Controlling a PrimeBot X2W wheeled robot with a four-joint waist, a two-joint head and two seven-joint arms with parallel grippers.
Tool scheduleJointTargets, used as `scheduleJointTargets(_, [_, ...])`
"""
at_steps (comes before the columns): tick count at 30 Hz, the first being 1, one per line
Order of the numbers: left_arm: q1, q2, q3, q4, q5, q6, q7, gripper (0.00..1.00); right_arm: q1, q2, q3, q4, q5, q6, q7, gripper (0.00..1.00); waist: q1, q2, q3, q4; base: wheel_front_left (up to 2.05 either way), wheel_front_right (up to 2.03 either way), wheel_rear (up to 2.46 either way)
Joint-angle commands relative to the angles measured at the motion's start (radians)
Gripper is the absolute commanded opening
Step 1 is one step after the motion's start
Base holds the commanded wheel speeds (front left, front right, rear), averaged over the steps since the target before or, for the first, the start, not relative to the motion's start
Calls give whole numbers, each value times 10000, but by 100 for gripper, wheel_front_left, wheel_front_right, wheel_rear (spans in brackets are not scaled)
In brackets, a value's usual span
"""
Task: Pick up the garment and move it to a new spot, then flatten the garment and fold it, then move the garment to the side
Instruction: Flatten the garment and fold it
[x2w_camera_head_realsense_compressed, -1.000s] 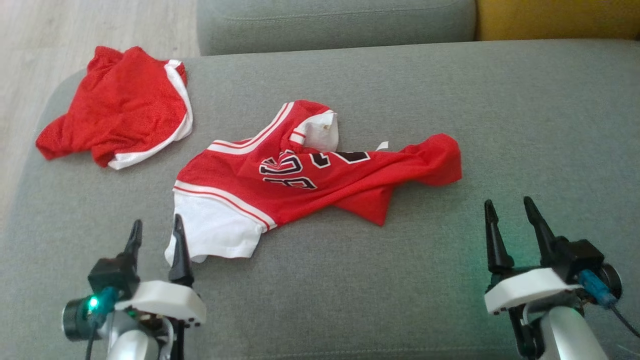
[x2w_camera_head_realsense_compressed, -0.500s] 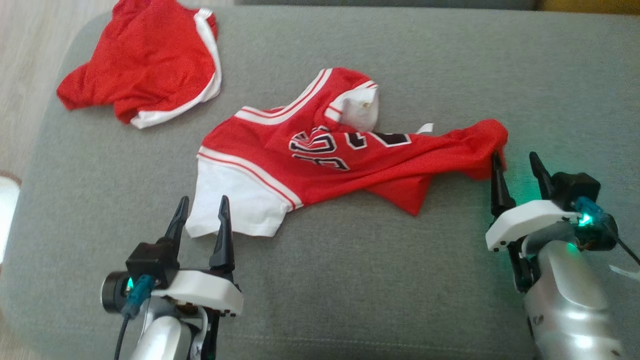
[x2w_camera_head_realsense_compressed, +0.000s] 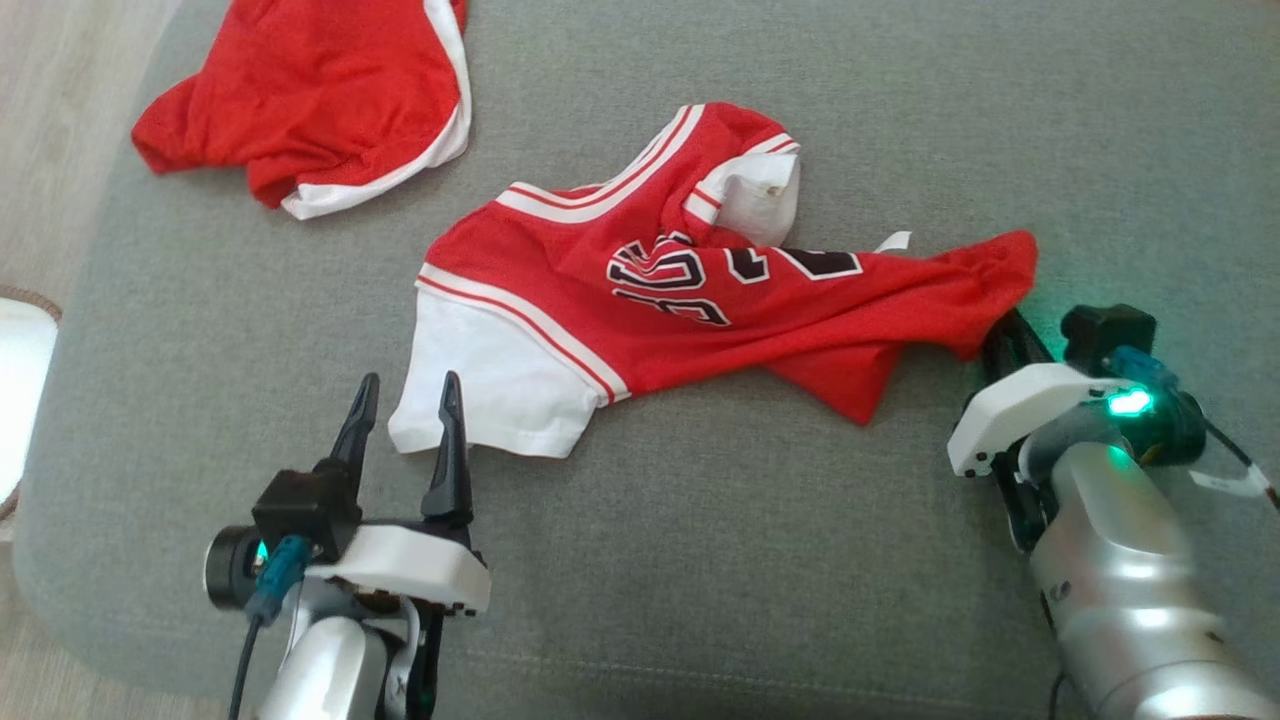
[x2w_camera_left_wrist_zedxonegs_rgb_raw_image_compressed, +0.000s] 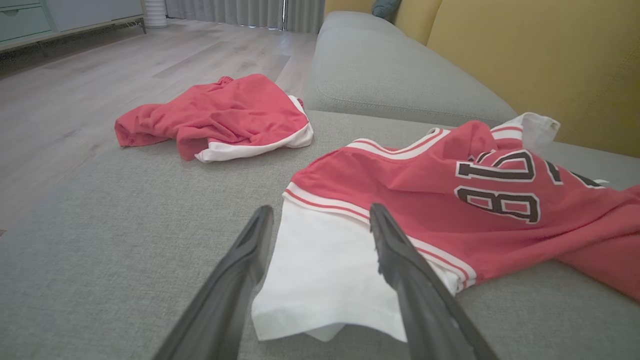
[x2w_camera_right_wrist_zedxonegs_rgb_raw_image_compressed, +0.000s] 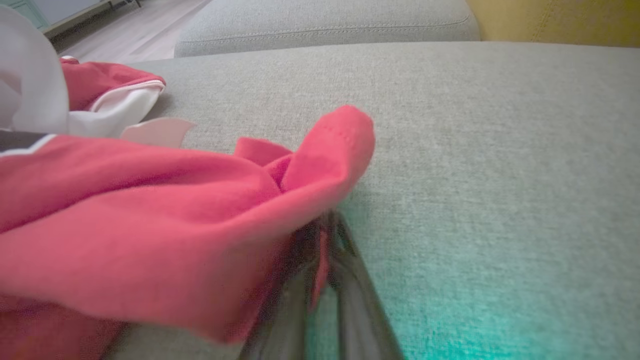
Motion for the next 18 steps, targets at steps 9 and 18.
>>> scheduleJointTargets(9, [-291, -21, 396, -402, 215, -138, -122, 100, -142, 53, -458, -813, -313, 71, -96, 0, 0, 0, -235, -658, 0, 0, 0])
scheduleJointTargets(18, [-165, -39, 413, -366, 294, -226, -122, 100, 1518, 53, -657, -3427, -39, 71, -100, 0, 0, 0, -588, -1555, 0, 0, 0])
